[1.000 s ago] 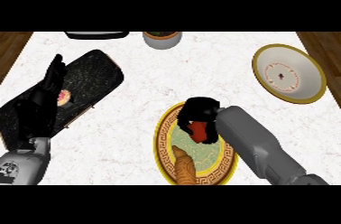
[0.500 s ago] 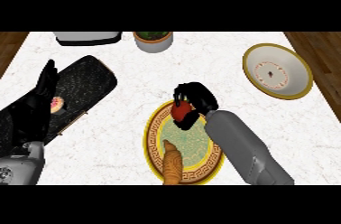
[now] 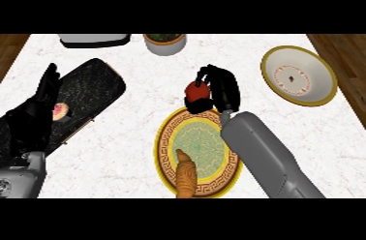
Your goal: Pick the bell pepper from the plate and place it in the bowl
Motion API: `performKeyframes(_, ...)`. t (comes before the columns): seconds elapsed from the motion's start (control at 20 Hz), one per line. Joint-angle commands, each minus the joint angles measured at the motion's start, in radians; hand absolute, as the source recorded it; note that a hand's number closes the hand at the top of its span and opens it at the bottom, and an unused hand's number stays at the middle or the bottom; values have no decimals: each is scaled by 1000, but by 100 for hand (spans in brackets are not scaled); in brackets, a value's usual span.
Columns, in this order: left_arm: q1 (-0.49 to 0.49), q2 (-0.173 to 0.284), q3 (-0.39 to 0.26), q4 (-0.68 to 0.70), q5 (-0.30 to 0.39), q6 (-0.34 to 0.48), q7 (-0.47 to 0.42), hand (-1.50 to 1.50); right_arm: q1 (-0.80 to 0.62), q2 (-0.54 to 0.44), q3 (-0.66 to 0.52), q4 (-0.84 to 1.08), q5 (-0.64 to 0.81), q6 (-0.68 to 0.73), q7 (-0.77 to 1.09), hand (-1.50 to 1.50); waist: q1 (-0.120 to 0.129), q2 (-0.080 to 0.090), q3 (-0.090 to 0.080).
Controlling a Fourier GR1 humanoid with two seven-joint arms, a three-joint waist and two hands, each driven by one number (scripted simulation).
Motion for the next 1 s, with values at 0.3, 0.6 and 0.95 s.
performKeyframes(0.3,1,-53,-38,-23,-35,-4,-39,0,188,-266,-128,-471,34,19,256,150,50,25,2)
performKeyframes(0.6,-74,-69,-24,41,-49,-23,-20,0,188,-319,-339,-276,-91,-29,-21,150,74,35,3)
performKeyframes(0.95,-119,-72,-13,53,-55,-44,-1,0,98,-420,-445,39,-51,-60,-223,150,89,43,4)
